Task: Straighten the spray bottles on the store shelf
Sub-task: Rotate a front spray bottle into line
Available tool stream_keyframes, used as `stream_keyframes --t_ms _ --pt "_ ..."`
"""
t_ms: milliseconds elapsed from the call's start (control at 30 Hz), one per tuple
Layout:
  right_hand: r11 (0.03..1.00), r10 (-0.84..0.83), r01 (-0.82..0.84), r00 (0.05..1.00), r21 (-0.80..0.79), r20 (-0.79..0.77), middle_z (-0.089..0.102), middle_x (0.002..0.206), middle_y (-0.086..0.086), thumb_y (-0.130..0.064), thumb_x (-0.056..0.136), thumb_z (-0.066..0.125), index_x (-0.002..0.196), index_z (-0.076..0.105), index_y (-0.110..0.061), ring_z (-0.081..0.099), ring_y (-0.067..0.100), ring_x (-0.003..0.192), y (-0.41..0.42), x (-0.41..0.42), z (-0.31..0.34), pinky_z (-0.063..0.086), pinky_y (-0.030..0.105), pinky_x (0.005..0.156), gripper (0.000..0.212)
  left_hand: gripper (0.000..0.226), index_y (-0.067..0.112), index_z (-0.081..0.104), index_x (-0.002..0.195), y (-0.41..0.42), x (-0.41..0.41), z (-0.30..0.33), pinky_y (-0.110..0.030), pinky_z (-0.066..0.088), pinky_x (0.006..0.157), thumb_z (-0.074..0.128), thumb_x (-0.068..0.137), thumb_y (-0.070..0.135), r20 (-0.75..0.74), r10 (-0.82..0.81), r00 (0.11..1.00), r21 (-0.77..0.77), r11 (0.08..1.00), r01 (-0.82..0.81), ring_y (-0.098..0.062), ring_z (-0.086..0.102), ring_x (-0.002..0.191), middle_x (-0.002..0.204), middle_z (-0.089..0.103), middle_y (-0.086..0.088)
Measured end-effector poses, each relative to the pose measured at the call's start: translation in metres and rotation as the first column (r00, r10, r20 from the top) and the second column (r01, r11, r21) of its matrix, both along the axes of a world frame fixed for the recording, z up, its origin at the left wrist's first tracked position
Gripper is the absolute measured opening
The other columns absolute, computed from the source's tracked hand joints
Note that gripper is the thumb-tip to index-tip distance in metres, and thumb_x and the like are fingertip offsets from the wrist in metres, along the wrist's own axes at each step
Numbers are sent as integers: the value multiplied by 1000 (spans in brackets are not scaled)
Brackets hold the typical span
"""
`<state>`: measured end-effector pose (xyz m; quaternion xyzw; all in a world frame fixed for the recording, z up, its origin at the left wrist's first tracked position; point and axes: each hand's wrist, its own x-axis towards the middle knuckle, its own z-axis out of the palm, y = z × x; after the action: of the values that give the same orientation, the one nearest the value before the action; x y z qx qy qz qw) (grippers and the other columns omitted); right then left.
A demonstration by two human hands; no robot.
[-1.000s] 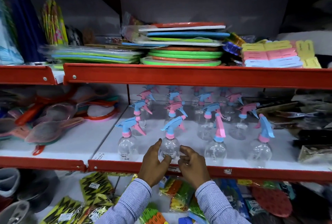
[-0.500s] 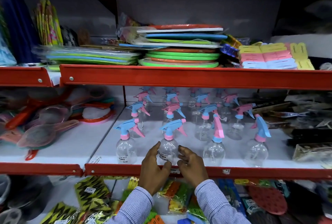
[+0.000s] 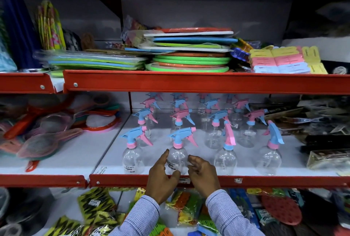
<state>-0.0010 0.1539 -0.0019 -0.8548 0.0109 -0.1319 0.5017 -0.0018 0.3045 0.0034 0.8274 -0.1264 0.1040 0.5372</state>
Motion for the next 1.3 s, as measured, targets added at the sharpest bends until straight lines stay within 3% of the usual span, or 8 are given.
stream_keyframes --t_ms 200,367,533,633,800,967,1133,1300 --pt "1000 6 -6 1000 -1 4 65 125 1 -5 84 56 127 57 -13 63 7 106 1 0 0 46 15 91 45 65 49 35 122 1 1 -1 4 34 83 63 77 12 2 -14 1000 -2 1000 14 13 51 104 120 53 23" --pt "1000 7 -7 1000 -10 0 65 125 1 -7 83 57 128 56 -14 64 8 107 0 1 -2 48 19 93 46 71 30 39 140 3 5 -5 -20 40 98 60 72 26 -29 -13 1000 14 1000 13 -5 52 120 135 55 8" --pt "1000 -7 7 1000 -9 14 64 127 2 -5 82 57 130 54 -14 62 10 111 0 -4 -2 47 21 96 48 76 27 35 143 5 3 -6 -29 40 107 58 71 32 -36 4 999 17 1000 -4 -11 48 129 145 49 3" --pt "997 -76 75 993 20 86 68 119 -1 -2 81 56 123 61 -18 63 4 107 -3 -17 -2 48 20 95 46 67 30 43 137 3 -6 -5 -38 45 106 58 72 30 80 84 993 -15 996 -83 -12 49 126 141 51 5" --pt "951 -305 282 921 125 244 75 81 -9 5 78 56 86 72 -25 67 -7 77 -30 -46 -3 52 8 73 36 36 28 64 100 -16 -23 1 -27 53 77 56 68 13 333 128 934 -105 990 -98 -7 60 94 102 62 9" --pt "887 -461 430 839 166 289 72 65 -6 9 71 56 72 70 -22 64 3 60 -86 -58 -5 44 5 54 34 33 28 65 97 -70 -31 -3 -20 51 75 59 69 12 268 15 963 -84 996 8 -4 62 89 95 64 12" --pt "928 -360 323 905 187 227 71 89 2 6 76 55 92 64 -24 64 6 74 -129 -40 -2 44 4 58 35 55 35 48 130 -111 -20 -15 -37 50 100 59 76 32 66 -15 998 -8 1000 16 -10 56 118 132 58 5" --pt "999 -11 9 1000 41 30 51 138 10 0 84 53 140 36 -16 50 24 126 -152 -15 -4 46 31 97 61 67 27 38 142 -138 -27 -13 -40 40 110 59 79 36 22 64 998 44 997 -65 -15 46 131 143 48 3"
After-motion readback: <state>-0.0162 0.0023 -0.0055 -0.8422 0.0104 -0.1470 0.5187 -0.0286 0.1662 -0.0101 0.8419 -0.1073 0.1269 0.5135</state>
